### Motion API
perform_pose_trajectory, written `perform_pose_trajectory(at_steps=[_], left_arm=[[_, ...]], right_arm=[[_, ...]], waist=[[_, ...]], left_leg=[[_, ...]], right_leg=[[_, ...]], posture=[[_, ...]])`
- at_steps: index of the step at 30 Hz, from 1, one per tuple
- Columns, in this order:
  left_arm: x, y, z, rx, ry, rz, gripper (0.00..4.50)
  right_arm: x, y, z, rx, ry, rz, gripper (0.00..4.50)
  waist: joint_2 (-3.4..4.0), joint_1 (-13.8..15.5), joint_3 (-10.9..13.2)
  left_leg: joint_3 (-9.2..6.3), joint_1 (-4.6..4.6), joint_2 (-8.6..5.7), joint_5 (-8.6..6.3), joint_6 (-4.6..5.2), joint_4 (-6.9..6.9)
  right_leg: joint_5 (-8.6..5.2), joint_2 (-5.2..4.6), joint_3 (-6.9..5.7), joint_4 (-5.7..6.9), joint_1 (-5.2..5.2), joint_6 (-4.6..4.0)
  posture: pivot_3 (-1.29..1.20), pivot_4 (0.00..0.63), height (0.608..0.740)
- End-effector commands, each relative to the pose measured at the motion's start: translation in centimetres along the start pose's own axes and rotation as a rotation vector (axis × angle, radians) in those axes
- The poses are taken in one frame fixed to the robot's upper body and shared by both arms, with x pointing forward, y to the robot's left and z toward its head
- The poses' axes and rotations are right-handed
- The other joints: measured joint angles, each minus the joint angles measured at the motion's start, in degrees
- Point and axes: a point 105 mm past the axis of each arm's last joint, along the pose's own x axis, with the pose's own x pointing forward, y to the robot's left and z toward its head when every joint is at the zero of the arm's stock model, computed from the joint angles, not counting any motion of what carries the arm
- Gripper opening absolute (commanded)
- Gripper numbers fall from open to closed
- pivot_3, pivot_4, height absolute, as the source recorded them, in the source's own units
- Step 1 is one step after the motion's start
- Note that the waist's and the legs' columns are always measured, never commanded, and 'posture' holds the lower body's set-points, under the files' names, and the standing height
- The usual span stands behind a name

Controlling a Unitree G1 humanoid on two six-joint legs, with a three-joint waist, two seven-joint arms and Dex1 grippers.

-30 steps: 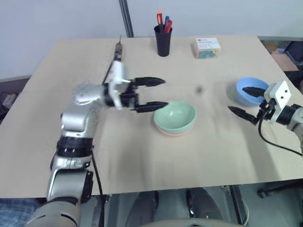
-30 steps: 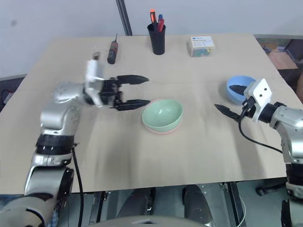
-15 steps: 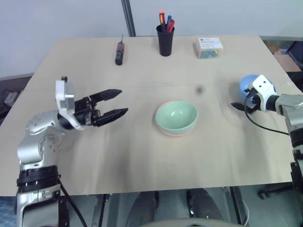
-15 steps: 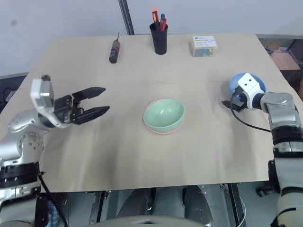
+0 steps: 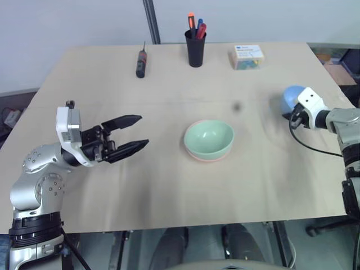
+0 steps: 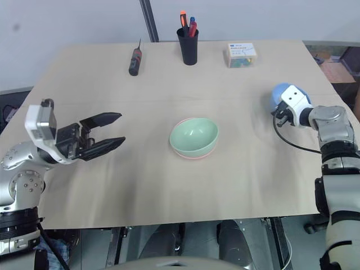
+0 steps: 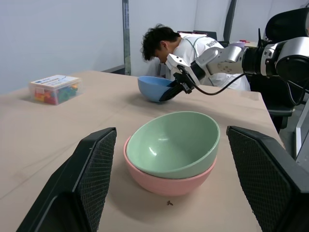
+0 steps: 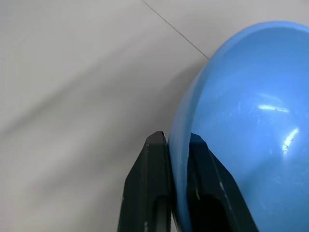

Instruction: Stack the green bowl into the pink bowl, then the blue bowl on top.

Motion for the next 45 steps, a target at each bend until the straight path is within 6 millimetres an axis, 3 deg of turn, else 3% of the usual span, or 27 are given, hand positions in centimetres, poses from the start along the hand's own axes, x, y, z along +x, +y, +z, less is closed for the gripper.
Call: perform_pose_trajectory(at_steps=[1, 5, 11, 14, 18, 20, 22, 23, 27, 30, 33, 35, 37, 40, 42, 45], left_arm=[[-0.2, -0.3, 0.8, 0.046, -0.008, -0.016, 3.85], [-0.3, -0.1, 0.3, 0.039, 0.012, -0.023, 3.85], [-0.4, 0.3, 0.0, 0.037, 0.038, -0.044, 3.85], [-0.3, 0.4, -0.3, 0.037, 0.059, -0.065, 3.85], [0.0, 0.4, -0.9, 0.04, 0.069, -0.095, 3.85], [0.3, 0.4, -0.9, 0.045, 0.06, -0.107, 3.85], [0.5, 0.5, -0.8, 0.048, 0.056, -0.113, 3.85], [0.5, 0.5, -0.8, 0.052, 0.056, -0.115, 3.85], [0.6, 0.7, -0.8, 0.056, 0.052, -0.115, 3.85], [0.7, 1.0, -0.9, 0.061, 0.055, -0.08, 3.85], [0.5, 1.2, -1.0, 0.067, 0.077, -0.012, 3.85], [0.1, 2.1, -1.8, 0.049, 0.139, 0.116, 3.85], [-0.4, 3.1, -2.1, 0.085, 0.165, 0.241, 3.85], [-0.9, 3.0, -2.0, 0.089, 0.131, 0.317, 3.85], [-1.3, 2.6, -1.7, 0.077, 0.097, 0.367, 3.85], [-2.3, 1.9, -2.9, 0.072, 0.132, 0.472, 3.85]], right_arm=[[-0.6, 0.3, 3.7, -0.142, -0.115, 0.05, 0.09], [-2.1, 4.2, 10.7, -0.296, -0.37, 0.232, 0.09], [-5.4, 12.6, 16.5, -0.584, -0.458, 0.51, 0.09], [-6.6, 16.3, 17.6, -0.692, -0.498, 0.619, 0.09], [-7.2, 19.1, 17.7, -0.755, -0.511, 0.707, 0.09], [-7.2, 19.7, 17.6, -0.781, -0.509, 0.721, 0.79], [-7.2, 19.9, 17.4, -0.798, -0.503, 0.73, 1.41], [-7.3, 20.1, 17.3, -0.797, -0.501, 0.738, 2.02], [-7.2, 19.7, 17.7, -0.724, -0.513, 0.689, 3.33], [-6.9, 17.5, 17.8, -0.62, -0.517, 0.614, 3.33], [-7.1, 13.5, 17.3, -0.374, -0.574, 0.499, 3.33], [-7.8, 10.7, 15.7, -0.253, -0.61, 0.431, 3.33], [-8.4, 8.1, 13.4, -0.165, -0.592, 0.348, 3.33], [-9.1, 6.4, 10.3, -0.057, -0.561, 0.297, 3.33], [-9.3, 6.3, 7.6, -0.013, -0.547, 0.293, 3.33], [-9.1, 7.2, 2.5, 0.045, -0.472, 0.315, 3.33]], waist=[[0.02, -0.13, 0.01], [0.15, -0.65, 0.09], [0.19, -0.6, 0.12], [0.19, -0.1, 0.11], [0.18, 0.33, 0.11], [0.18, 0.44, 0.11], [0.17, 0.41, 0.11], [0.17, 0.4, 0.1], [0.17, 0.28, 0.11], [0.17, 0.23, 0.11], [0.14, 0.41, 0.09], [0.09, 0.59, 0.06], [0.1, 0.75, 0.07], [0.1, 0.76, 0.07], [0.07, 0.65, 0.05], [0.08, 0.34, 0.06]], left_leg=[[0.01, -0.01, 0.0, 0.0, 0.0, 0.0], [0.0, -0.03, 0.07, 0.0, 0.0, -0.02], [-0.37, -0.09, 0.15, -0.01, 0.01, -0.06], [-0.43, -0.1, 0.14, -0.01, 0.01, -0.04], [-0.45, -0.09, 0.12, -0.01, 0.01, -0.03], [-0.5, -0.11, 0.11, -0.01, 0.01, -0.02], [-0.51, -0.13, 0.1, -0.01, 0.01, -0.01], [-0.51, -0.13, 0.1, -0.01, 0.01, 0.0], [-0.53, -0.12, 0.1, -0.01, 0.0, -0.02], [-0.51, -0.12, 0.09, 0.0, 0.0, -0.02], [-0.53, -0.12, 0.1, -0.01, 0.01, -0.01], [-0.54, -0.12, 0.06, -0.01, 0.01, -0.02], [-0.59, -0.13, 0.05, -0.01, 0.02, -0.03], [-0.57, -0.13, 0.02, -0.01, 0.02, -0.06], [-0.52, -0.13, 0.02, -0.01, 0.02, -0.08], [-0.41, -0.04, 0.09, -0.02, 0.02, -0.13]], right_leg=[[0.0, 0.0, 0.01, 0.0, -0.01, 0.0], [0.0, 0.0, 0.04, 0.01, -0.07, 0.0], [0.0, -0.03, -0.02, -0.03, -0.11, 0.01], [0.0, -0.03, -0.07, -0.03, -0.1, 0.01], [0.0, -0.03, -0.09, -0.02, -0.09, 0.01], [0.0, -0.06, -0.12, -0.03, -0.08, 0.01], [0.0, -0.06, -0.13, -0.03, -0.09, 0.01], [0.0, -0.06, -0.13, -0.03, -0.09, 0.0], [0.0, -0.05, -0.14, -0.02, -0.09, 0.0], [0.0, -0.05, -0.12, -0.02, -0.1, 0.0], [0.0, -0.06, -0.14, -0.03, -0.08, 0.0], [0.0, -0.1, -0.13, -0.04, -0.06, 0.0], [0.0, -0.13, -0.16, -0.1, -0.01, 0.0], [0.0, -0.14, -0.16, -0.09, -0.03, 0.0], [0.0, -0.14, -0.12, -0.08, -0.05, 0.0], [-0.01, -0.13, -0.05, -0.1, 0.0, 0.0]], posture=[[0.0, 0.15, 0.74], [0.0, 0.15, 0.74], [0.0, 0.15, 0.74], [0.0, 0.15, 0.74], [0.0, 0.15, 0.74], [0.0, 0.15, 0.74], [0.0, 0.15, 0.74], [0.0, 0.15, 0.74], [0.0, 0.15, 0.74], [0.0, 0.15, 0.74], [0.0, 0.15, 0.74], [0.0, 0.15, 0.74], [0.0, 0.15, 0.74], [0.0, 0.15, 0.74], [0.0, 0.15, 0.74], [0.0, 0.15, 0.74]])
